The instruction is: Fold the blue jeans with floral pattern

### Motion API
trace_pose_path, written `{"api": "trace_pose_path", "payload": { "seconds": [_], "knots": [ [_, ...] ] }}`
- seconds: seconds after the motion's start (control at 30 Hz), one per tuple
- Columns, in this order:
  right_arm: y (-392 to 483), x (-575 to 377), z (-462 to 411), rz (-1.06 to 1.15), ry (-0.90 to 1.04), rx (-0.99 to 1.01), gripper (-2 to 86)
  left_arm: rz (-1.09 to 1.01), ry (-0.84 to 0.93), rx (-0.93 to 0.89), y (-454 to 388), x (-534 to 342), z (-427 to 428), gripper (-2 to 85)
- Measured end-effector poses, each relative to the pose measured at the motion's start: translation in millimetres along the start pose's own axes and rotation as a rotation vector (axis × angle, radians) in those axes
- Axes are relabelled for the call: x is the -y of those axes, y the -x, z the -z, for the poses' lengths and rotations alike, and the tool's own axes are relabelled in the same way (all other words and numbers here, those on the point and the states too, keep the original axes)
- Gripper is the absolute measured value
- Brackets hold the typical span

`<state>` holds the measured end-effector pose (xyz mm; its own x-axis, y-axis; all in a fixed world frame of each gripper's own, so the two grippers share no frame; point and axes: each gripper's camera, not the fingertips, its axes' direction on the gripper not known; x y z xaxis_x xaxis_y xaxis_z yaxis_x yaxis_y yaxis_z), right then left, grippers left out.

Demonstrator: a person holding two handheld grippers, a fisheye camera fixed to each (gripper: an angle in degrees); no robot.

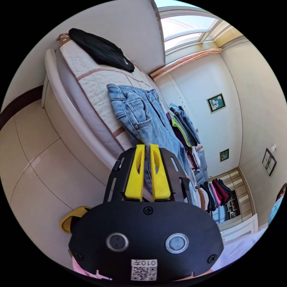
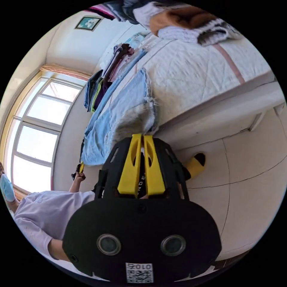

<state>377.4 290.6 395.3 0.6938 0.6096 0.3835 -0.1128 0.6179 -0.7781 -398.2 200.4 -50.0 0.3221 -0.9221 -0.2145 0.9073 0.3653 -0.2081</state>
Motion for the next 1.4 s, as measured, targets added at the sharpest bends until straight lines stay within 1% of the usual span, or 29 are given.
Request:
{"api": "trace_pose_path", "payload": {
  "seconds": [0.07, 0.1, 0.13, 0.17, 0.23, 0.27, 0.33, 0.37, 0.4, 0.47, 0.53, 0.6, 0.67, 0.73, 0.87, 0.97, 1.03, 1.1, 1.17, 1.23, 1.27, 1.3, 1.33, 1.4],
  "knots": [
    [53.0, 16.7, 34.2, 0.154, -0.084, -0.109, 2.2, -0.010, 0.003, 0.009, -0.3, -0.4, 0.7, 1.2],
    [69.1, 21.4, 46.0, 0.204, -0.110, -0.126, 2.0, -0.023, 0.008, 0.021, -2.1, 0.5, 0.5, 1.2],
    [101.8, 30.7, 68.6, 0.307, -0.141, -0.150, 1.7, -0.036, 0.008, 0.029, -4.3, 1.6, 0.1, 1.1],
    [132.5, 38.5, 86.3, 0.391, -0.161, -0.224, 1.4, -0.041, 0.007, 0.030, -5.4, 2.1, -0.1, 1.1],
    [165.3, 43.9, 109.1, 0.492, -0.211, -0.260, 1.2, -0.058, -0.011, 0.016, -8.0, 2.0, -0.5, 0.9],
    [173.2, 45.4, 121.4, 0.513, -0.241, -0.237, 1.1, -0.060, -0.019, 0.011, -7.9, 1.5, -0.1, 0.9],
    [164.9, 48.7, 124.3, 0.474, -0.241, -0.268, 1.1, -0.078, -0.023, -0.019, -4.4, -1.8, -1.3, 0.8],
    [145.8, 53.1, 112.1, 0.413, -0.195, -0.317, 1.1, -0.089, -0.012, -0.037, -3.2, -2.6, -3.7, 0.8],
    [132.0, 56.2, 103.0, 0.369, -0.162, -0.326, 1.1, -0.107, 0.012, -0.063, -0.7, -5.0, -9.9, 0.8],
    [63.4, 69.9, 52.7, 0.183, -0.031, -0.277, 1.1, -0.112, 0.054, -0.044, 2.5, -9.8, -22.5, 0.7],
    [24.4, 74.0, 12.0, 0.071, 0.102, -0.252, 1.2, -0.072, 0.097, -0.029, 14.3, -13.8, -39.7, 0.7],
    [17.8, 71.2, -4.6, 0.052, 0.069, -0.274, 1.4, -0.039, 0.104, -0.066, 22.8, -14.8, -47.4, 0.7],
    [23.2, 72.0, -12.1, 0.023, 0.035, -0.290, 1.7, -0.058, 0.107, -0.068, 22.4, -14.5, -51.5, 0.6],
    [28.6, 74.4, -16.8, 0.015, 0.042, -0.322, 2.0, -0.101, 0.125, -0.038, 16.5, -13.2, -60.3, 0.6],
    [44.9, 75.0, -14.9, 0.004, 0.018, -0.385, 2.5, -0.135, 0.112, -0.049, 4.1, -11.5, -69.9, 0.6],
    [64.2, 69.4, -7.7, 0.020, -0.078, -0.454, 2.8, -0.135, 0.170, -0.023, 0.3, -8.5, -86.4, 0.8],
    [79.0, 69.3, -12.8, 0.074, -0.101, -0.429, 3.5, -0.093, 0.237, -0.002, 12.8, -12.0, -107.6, 0.9],
    [96.7, 71.8, -23.3, 0.137, -0.105, -0.379, 4.1, -0.061, 0.221, 0.012, 19.5, -20.2, -113.5, 0.9],
    [128.0, 73.5, -39.1, 0.235, -0.141, -0.341, 4.6, -0.079, 0.182, 0.089, 12.4, -27.6, -112.2, 0.8],
    [154.0, 74.0, -55.2, 0.322, -0.182, -0.350, 4.9, -0.185, 0.138, 0.274, -22.2, -29.6, -109.9, 0.5],
    [168.3, 76.8, -70.4, 0.366, -0.192, -0.366, 5.4, -0.233, 0.119, 0.310, -35.6, -28.2, -110.7, 0.4],
    [174.1, 79.2, -79.6, 0.390, -0.187, -0.375, 5.7, -0.340, 0.089, 0.357, -63.5, -23.6, -117.3, 0.2],
    [182.1, 86.8, -100.7, 0.421, -0.154, -0.395, 6.6, -0.438, 0.086, 0.361, -87.5, -16.7, -131.8, 0.1],
    [187.4, 103.2, -135.2, 0.419, -0.040, -0.408, 7.5, -0.508, 0.135, 0.323, -105.6, -2.3, -164.8, 0.0]
  ]
}}
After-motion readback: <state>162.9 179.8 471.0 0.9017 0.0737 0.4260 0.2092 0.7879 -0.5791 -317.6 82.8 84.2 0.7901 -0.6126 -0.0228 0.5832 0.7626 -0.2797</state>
